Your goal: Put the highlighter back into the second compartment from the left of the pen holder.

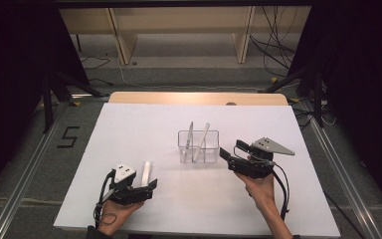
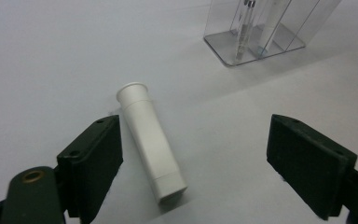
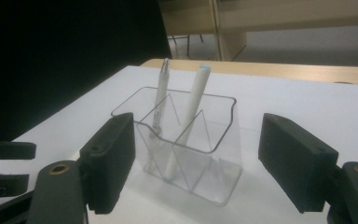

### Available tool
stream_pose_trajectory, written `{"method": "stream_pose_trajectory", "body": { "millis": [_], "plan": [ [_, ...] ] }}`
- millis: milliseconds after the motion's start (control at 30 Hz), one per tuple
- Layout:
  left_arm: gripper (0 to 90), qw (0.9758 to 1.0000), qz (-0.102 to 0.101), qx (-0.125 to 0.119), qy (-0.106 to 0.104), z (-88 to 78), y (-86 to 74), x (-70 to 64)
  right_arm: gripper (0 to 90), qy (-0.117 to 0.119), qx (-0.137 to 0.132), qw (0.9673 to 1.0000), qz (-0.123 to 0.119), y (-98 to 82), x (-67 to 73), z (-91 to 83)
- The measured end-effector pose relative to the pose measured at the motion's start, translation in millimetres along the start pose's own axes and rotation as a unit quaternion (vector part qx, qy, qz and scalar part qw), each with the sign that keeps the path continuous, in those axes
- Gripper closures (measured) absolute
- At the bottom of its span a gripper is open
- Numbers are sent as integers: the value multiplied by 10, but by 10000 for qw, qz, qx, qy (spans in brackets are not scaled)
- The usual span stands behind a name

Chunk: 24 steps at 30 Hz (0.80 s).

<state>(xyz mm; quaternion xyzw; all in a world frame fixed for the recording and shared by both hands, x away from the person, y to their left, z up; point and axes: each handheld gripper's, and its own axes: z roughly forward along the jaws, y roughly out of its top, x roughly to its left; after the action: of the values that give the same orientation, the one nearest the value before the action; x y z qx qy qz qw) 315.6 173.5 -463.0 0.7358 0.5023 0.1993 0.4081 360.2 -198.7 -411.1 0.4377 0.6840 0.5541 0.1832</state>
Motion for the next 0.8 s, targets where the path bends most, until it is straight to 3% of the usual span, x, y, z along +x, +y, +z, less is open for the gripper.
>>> {"method": "stream_pose_trajectory", "body": {
  "millis": [800],
  "plan": [
    [177, 9999, -115, 117, 52, 44, 3, 27, 240, 145, 179, 9996, -140, -340, 12, -291]
  ]
}}
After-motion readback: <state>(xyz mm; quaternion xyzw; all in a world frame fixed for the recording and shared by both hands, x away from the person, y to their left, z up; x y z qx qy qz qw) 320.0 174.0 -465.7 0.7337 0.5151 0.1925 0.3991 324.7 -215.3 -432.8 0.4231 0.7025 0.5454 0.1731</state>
